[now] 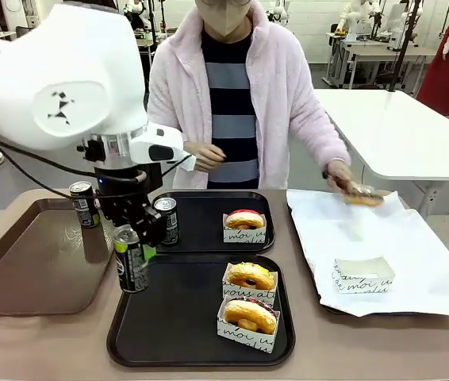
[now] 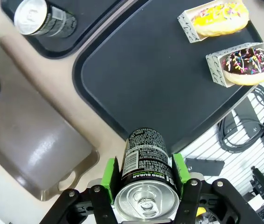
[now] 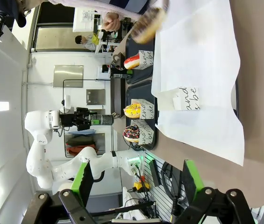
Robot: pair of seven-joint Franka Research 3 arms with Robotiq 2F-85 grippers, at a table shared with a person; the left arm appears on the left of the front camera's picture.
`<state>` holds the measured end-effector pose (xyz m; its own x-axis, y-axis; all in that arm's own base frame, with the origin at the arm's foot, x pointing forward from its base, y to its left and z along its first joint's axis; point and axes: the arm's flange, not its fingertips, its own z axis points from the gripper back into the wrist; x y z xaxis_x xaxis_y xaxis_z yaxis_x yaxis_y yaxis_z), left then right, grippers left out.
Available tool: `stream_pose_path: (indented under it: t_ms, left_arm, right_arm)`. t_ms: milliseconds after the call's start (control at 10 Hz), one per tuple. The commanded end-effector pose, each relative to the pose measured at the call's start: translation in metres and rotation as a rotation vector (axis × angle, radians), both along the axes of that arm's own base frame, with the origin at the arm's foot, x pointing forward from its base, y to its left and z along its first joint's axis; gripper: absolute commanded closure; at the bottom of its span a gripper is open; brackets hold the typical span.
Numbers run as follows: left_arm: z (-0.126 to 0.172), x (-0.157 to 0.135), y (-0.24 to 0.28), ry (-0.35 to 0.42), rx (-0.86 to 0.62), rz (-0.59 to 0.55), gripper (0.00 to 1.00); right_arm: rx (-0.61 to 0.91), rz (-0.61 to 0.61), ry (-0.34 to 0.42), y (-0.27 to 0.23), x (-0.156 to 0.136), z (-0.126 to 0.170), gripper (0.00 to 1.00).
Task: Set up donuts and drinks on trays.
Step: Pick up one Pepsi coke from the Handle tray and place it on the Flat Tray without a Pepsi coke.
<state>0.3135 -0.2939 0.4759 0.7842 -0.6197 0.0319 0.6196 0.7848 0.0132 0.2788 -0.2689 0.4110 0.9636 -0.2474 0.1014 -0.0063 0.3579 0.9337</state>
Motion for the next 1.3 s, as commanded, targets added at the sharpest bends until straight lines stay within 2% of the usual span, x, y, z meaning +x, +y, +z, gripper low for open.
stream_pose_path:
  t_ms: [0, 700, 1100, 1200]
  left_arm:
    - [-0.019, 0.000, 0.005, -0.008, -0.073, -0.029, 0.42]
    - [-0.088, 0.017, 0.003, -0.053, -0.093, -0.097, 0.42]
    - [-0.099, 0.023, 0.004, -0.070, -0.100, -0.122, 0.42]
    - [-0.100, 0.024, 0.005, -0.067, -0.096, -0.124, 0.30]
  right_arm:
    - [0.005, 0.009, 0.006, 0.000, -0.002, 0.000, 0.00]
    - [0.005, 0.009, 0.006, 0.000, -0.002, 0.000, 0.00]
    - [0.005, 0.009, 0.006, 0.000, -0.002, 0.000, 0.00]
    - [0.005, 0.009, 0.006, 0.000, -0.002, 0.000, 0.00]
